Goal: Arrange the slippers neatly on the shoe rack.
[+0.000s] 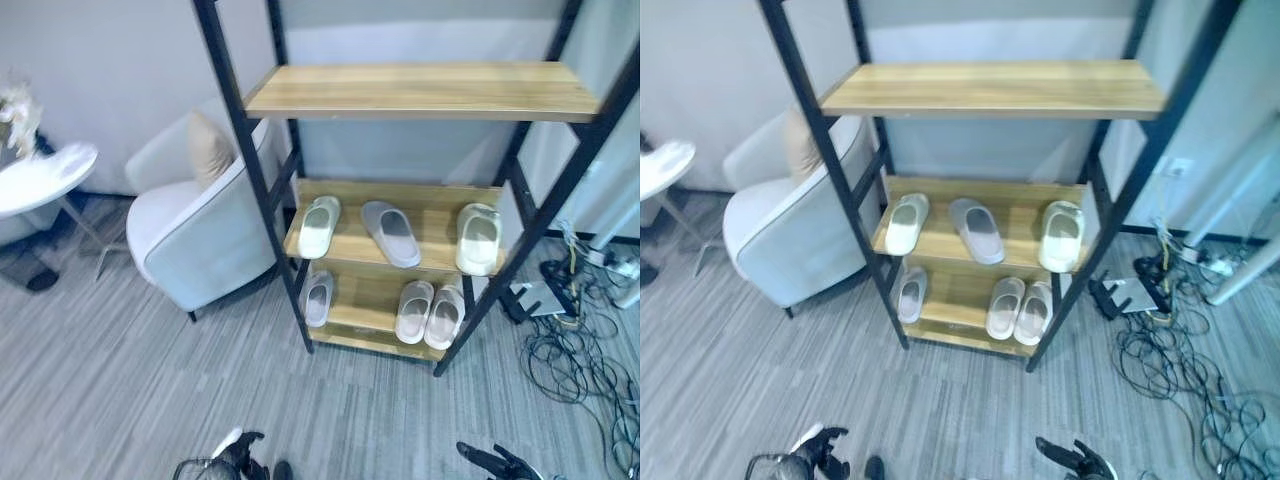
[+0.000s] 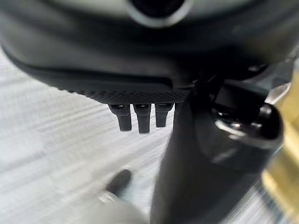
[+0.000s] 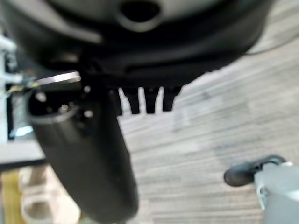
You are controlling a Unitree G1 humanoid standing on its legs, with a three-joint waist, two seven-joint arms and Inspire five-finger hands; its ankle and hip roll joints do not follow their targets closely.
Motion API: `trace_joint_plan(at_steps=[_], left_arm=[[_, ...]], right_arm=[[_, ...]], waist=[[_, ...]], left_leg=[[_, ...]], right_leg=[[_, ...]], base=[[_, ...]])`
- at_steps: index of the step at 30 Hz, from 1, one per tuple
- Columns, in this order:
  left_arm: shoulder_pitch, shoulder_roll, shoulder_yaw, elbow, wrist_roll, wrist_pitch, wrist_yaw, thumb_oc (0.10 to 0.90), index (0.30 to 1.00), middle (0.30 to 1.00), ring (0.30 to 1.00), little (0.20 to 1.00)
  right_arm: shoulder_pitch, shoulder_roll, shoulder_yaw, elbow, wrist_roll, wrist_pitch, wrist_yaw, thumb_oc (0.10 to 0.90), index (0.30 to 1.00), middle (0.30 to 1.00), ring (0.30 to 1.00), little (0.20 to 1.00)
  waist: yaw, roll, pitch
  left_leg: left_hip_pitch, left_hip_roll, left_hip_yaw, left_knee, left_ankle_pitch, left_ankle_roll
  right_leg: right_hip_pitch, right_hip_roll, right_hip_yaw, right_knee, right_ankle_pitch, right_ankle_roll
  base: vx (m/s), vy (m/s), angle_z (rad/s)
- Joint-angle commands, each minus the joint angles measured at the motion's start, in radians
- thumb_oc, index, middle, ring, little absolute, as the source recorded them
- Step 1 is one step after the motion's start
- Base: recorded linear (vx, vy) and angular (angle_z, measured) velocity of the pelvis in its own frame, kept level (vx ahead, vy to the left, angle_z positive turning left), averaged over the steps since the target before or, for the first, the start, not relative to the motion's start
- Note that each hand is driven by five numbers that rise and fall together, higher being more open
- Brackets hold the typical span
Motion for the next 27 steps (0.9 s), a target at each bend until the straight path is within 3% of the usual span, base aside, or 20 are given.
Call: trace_joint_plan(at_steps=[1,3,4,5,6,7,9,11,15,19,22,25,27], left_arm=[[-0.002,0.009,-0.02,-0.063,-0.008,-0.033,0.024,0.8,0.9,0.9,0.9,0.9],[0.004,0.0,-0.029,-0.068,-0.006,-0.039,0.027,0.8,0.9,0.9,0.9,0.9],[0.005,-0.002,-0.034,-0.072,-0.003,-0.039,0.029,0.8,0.9,0.9,0.9,0.9],[-0.003,-0.002,-0.065,-0.06,0.003,-0.036,0.015,0.8,0.9,0.9,0.9,0.9],[-0.005,-0.002,-0.064,-0.06,0.003,-0.036,0.015,0.8,0.9,0.9,0.9,0.9],[-0.008,-0.003,-0.058,-0.076,0.015,-0.047,0.042,0.8,0.9,0.9,0.9,0.9],[0.014,-0.015,-0.027,-0.057,-0.001,-0.052,0.055,0.8,0.9,0.9,0.9,0.9],[0.045,-0.023,-0.004,-0.034,0.006,-0.049,0.062,0.8,0.9,0.9,0.9,0.9],[0.09,-0.016,0.041,0.027,0.023,-0.036,0.061,0.8,0.9,0.9,0.9,0.9],[0.065,0.016,0.034,0.008,0.062,-0.032,0.067,0.8,0.9,0.9,0.9,0.9],[0.036,0.055,0.01,-0.045,0.101,-0.039,0.08,0.8,0.9,0.9,0.9,0.9],[0.042,0.079,0.012,-0.139,0.106,-0.063,0.088,0.8,0.9,0.9,0.9,0.9],[0.048,0.072,-0.001,-0.132,0.119,-0.068,0.076,0.8,0.9,0.9,0.9,0.9]], right_arm=[[-0.042,-0.024,0.017,-0.086,0.05,-0.072,0.0,0.8,0.9,0.9,0.9,0.9],[-0.049,-0.012,0.043,-0.116,0.054,-0.075,0.01,0.8,0.9,0.9,0.9,0.9],[-0.051,-0.005,0.05,-0.133,0.058,-0.077,0.013,0.8,0.9,0.9,0.9,0.9],[-0.168,-0.036,0.053,-0.086,0.083,-0.069,-0.012,0.8,0.9,0.9,0.9,0.9],[-0.17,-0.036,0.053,-0.085,0.083,-0.069,-0.012,0.8,0.9,0.9,0.9,0.9],[-0.054,0.017,0.086,-0.145,0.086,-0.089,0.002,0.8,0.9,0.9,0.9,0.9],[0.006,0.057,0.064,-0.195,0.107,-0.108,0.021,0.8,0.9,0.9,0.9,0.9],[0.05,0.084,0.053,-0.259,0.126,-0.131,0.017,0.8,0.9,0.9,0.9,0.9],[0.092,0.117,0.028,-0.313,0.142,-0.127,0.039,0.8,0.9,0.9,0.9,0.9],[0.091,0.111,0.036,-0.38,0.123,-0.127,0.044,0.8,0.9,0.9,0.9,0.9],[0.087,0.094,0.073,-0.45,0.091,-0.136,0.064,0.8,0.9,0.9,0.9,0.9],[0.096,0.082,0.099,-0.506,0.056,-0.152,0.073,0.8,0.9,0.9,0.9,0.9],[0.099,0.076,0.118,-0.562,0.063,-0.159,0.091,0.8,0.9,0.9,0.9,0.9]], waist=[[0.028,0.002,0.048],[0.042,0.003,0.043],[0.047,0.01,0.041],[0.073,0.012,0.034],[0.072,0.013,0.034],[0.07,0.038,0.053],[0.052,0.041,0.077],[0.045,0.057,0.064],[0.042,0.013,0.044],[0.029,-0.001,0.068],[0.022,-0.002,0.106],[0.025,-0.003,0.119],[0.024,-0.008,0.131]], left_leg=[[0.096,0.029,0.052,0.217,-0.259,0.056],[0.087,0.019,0.06,0.096,-0.273,0.053],[0.085,0.021,0.058,0.025,-0.262,0.047],[0.064,0.013,0.042,-0.033,-0.222,0.041],[0.06,0.014,0.042,-0.036,-0.212,0.041],[0.001,0.011,0.052,-0.118,-0.159,0.041],[-0.019,-0.008,0.081,-0.159,-0.152,0.042],[-0.001,0.001,0.087,-0.182,-0.133,0.048],[-0.011,-0.05,0.109,-0.067,-0.225,0.087],[-0.003,-0.068,0.139,-0.034,-0.274,0.12],[0.017,-0.066,0.168,-0.031,-0.3,0.136],[0.045,-0.082,0.173,-0.044,-0.323,0.139],[0.05,-0.092,0.163,-0.042,-0.335,0.139]], right_leg=[[0.022,-0.076,0.122,-0.091,0.051,0.142],[0.042,-0.079,0.12,-0.114,0.044,0.152],[0.046,-0.077,0.117,-0.121,0.041,0.155],[0.07,-0.08,0.1,-0.144,0.035,0.156],[0.065,-0.079,0.1,-0.145,0.042,0.155],[0.073,-0.07,0.108,-0.156,0.04,0.16],[0.1,-0.075,0.135,-0.158,0.015,0.164],[0.099,-0.066,0.158,-0.151,0.012,0.173],[0.072,-0.152,0.235,-0.133,0.026,0.225],[-0.014,-0.159,0.272,-0.026,0.061,0.254],[-0.099,-0.161,0.234,0.075,0.104,0.267],[-0.112,-0.19,0.157,-0.007,0.138,0.269],[-0.136,-0.196,0.145,-0.067,0.155,0.265]], base=[[0.11,-0.062,0.06],[0.16,0.02,0.15],[0.19,0.06,0.17],[0.1,0.043,0.14],[0.12,0.115,0.16],[0.11,0.168,0.17],[0.19,0.229,0.32],[0.19,0.253,-0.25],[0.24,0.388,-0.85],[0.03,0.236,-0.61],[-0.03,0.182,-0.28],[0.06,0.066,-0.29],[0.06,-0.009,-0.2]])
